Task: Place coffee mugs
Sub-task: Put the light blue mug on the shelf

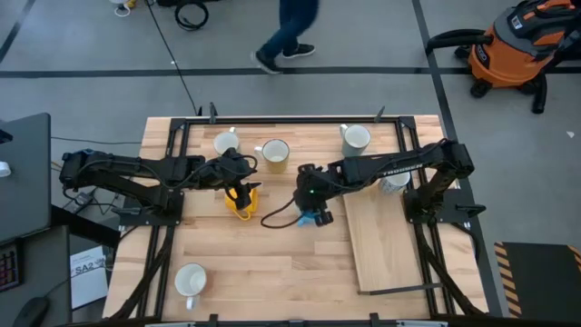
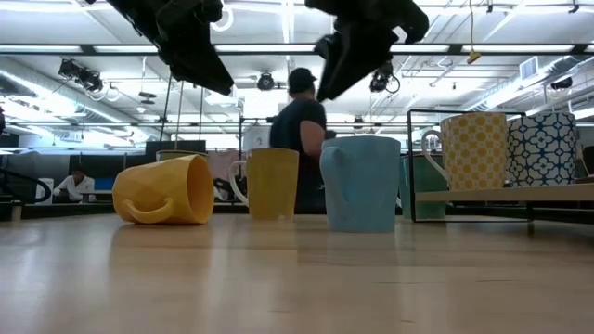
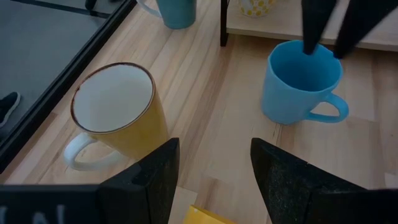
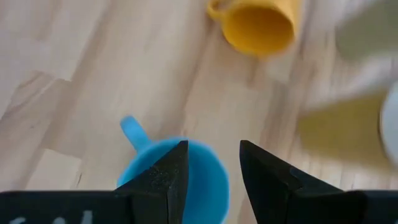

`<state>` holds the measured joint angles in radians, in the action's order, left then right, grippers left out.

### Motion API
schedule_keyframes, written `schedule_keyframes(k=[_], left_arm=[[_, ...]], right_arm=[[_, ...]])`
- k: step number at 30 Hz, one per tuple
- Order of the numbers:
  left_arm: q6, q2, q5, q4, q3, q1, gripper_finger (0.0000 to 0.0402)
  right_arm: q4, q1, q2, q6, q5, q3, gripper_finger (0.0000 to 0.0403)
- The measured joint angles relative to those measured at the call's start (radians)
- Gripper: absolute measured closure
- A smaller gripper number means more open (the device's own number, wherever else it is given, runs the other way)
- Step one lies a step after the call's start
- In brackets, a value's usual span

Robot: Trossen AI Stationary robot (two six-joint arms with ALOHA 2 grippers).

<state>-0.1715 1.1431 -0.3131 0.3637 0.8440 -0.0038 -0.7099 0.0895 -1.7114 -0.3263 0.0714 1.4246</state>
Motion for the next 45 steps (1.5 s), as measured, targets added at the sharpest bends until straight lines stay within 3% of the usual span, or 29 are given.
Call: schedule_keyframes(k=[5, 15, 38, 45], left_arm=[[0.0, 0.0, 0.0, 0.0, 0.0, 0.0, 0.0196], [-0.009, 0.0, 0.0, 0.0, 0.0, 0.0, 0.0196], [-0.021, 0.0, 0.0, 0.0, 0.0, 0.0, 0.0196], [-0.021, 0.0, 0.0, 0.0, 0.0, 0.0, 0.0196]], right_arm=[[0.043, -0.038, -0.003, -0.151, -0.132, 0.0, 0.0254], [0.035, -0.128, -0.004, -0.25, -0.256, -0.014, 0.0254], [0.22, -0.157, -0.005, -0.205, -0.218, -0.241, 0.0255], [0.244, -0.145, -0.005, -0.197, -0.134, -0.283, 0.0259]])
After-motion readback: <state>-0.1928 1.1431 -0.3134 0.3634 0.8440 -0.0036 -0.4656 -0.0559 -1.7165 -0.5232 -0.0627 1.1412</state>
